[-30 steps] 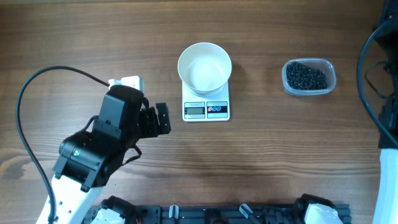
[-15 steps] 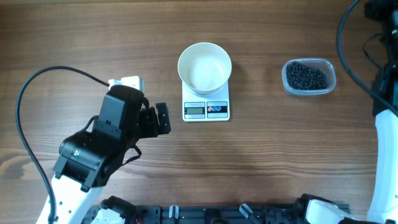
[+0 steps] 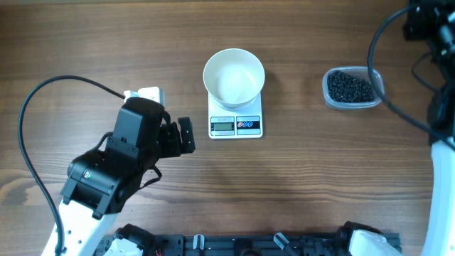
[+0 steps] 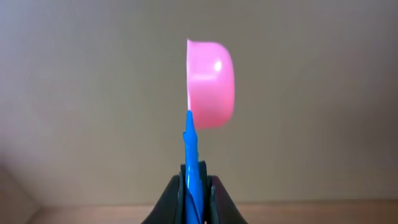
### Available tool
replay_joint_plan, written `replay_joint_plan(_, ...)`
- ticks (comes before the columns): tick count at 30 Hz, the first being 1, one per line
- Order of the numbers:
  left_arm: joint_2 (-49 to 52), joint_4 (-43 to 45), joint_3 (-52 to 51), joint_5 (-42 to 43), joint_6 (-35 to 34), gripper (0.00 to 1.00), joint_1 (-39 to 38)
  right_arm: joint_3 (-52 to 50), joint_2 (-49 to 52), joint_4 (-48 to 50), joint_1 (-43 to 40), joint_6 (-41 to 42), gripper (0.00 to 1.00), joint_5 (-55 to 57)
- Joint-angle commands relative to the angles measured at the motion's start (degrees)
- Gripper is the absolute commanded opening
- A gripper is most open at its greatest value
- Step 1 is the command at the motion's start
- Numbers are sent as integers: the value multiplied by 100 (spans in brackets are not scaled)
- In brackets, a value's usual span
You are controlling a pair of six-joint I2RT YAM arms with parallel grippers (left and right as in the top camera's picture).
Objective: Scoop item into bowl and weigh 150g on scale
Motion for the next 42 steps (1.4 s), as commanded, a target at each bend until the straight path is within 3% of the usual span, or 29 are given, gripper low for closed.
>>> replay_joint_plan(1, 17, 72, -15, 317, 0, 100, 37, 83, -656, -774, -7, -186, 4, -111)
replay_joint_plan(6, 17, 520, -13, 863, -105, 100, 37, 83, -1239, -1447, -7, -787, 4, -4)
replay_joint_plan(9, 79, 1241, -13, 1220, 385, 100, 33, 83, -1298, -1902, -7, -1032, 4, -26)
replay_joint_plan(12, 286, 1775, -13, 1515, 387, 100, 33, 83, -1272, -2481, -7, -1447, 4, -4)
replay_joint_plan(23, 848, 1775, -13, 1436, 721, 100, 33, 83, -1056, -2614, -7, -1397, 4, -26)
replay_joint_plan(27, 1209, 946, -13, 1051, 557, 100, 31, 83, -1056, -2643, -7, -1283, 4, -28)
replay_joint_plan(28, 1502, 911, -15, 1056, 205, 100, -13, 83, -1058, -2643, -7, -1185, 4, -26)
replay_joint_plan(30, 1912, 957, -20, 935, 212, 100, -273, 83, -1056, -2645, -7, -1185, 4, -28)
replay_joint_plan(32, 2485, 1014, -20, 273, 203, 100, -815, 83, -1058, -2669, -7, -1185, 4, -28)
replay_joint_plan(35, 2933, 1344, -20, -1010, -448, 100, -1248, 83, -1056, -2732, -7, -1187, 4, -26)
replay_joint_plan(42, 3871, 2225, -22, -343, -369, 100, -1228, 83, -1056, -2728, -7, -1187, 4, -26)
